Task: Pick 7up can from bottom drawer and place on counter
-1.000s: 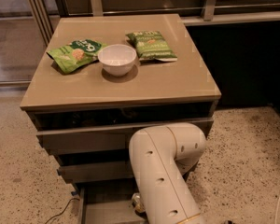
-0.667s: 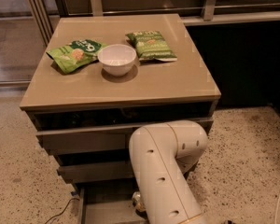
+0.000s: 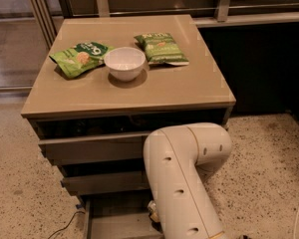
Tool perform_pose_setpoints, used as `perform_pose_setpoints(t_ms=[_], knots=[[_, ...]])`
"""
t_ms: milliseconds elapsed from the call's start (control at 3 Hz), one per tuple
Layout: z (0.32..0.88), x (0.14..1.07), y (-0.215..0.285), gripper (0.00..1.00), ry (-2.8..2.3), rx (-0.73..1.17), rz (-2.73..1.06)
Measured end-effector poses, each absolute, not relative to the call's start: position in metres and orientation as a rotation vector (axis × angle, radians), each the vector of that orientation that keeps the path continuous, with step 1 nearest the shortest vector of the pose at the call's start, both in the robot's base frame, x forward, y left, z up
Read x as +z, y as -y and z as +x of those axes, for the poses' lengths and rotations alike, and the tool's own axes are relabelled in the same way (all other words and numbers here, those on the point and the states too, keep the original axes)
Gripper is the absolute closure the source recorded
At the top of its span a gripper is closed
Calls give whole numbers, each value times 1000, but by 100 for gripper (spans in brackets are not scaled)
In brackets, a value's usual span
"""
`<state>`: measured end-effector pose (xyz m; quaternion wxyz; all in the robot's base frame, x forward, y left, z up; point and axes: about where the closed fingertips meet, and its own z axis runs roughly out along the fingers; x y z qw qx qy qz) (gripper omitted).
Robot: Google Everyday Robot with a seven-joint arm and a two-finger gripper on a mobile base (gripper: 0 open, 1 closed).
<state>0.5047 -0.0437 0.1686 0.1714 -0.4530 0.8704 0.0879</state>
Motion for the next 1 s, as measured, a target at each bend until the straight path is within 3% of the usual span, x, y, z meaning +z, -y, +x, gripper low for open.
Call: perform_pose_setpoints(t_ms=[333,1000], knots=[[496,219,71,100,-2474,220,-1233],[481,239,76,100,-2494,236,-1225]])
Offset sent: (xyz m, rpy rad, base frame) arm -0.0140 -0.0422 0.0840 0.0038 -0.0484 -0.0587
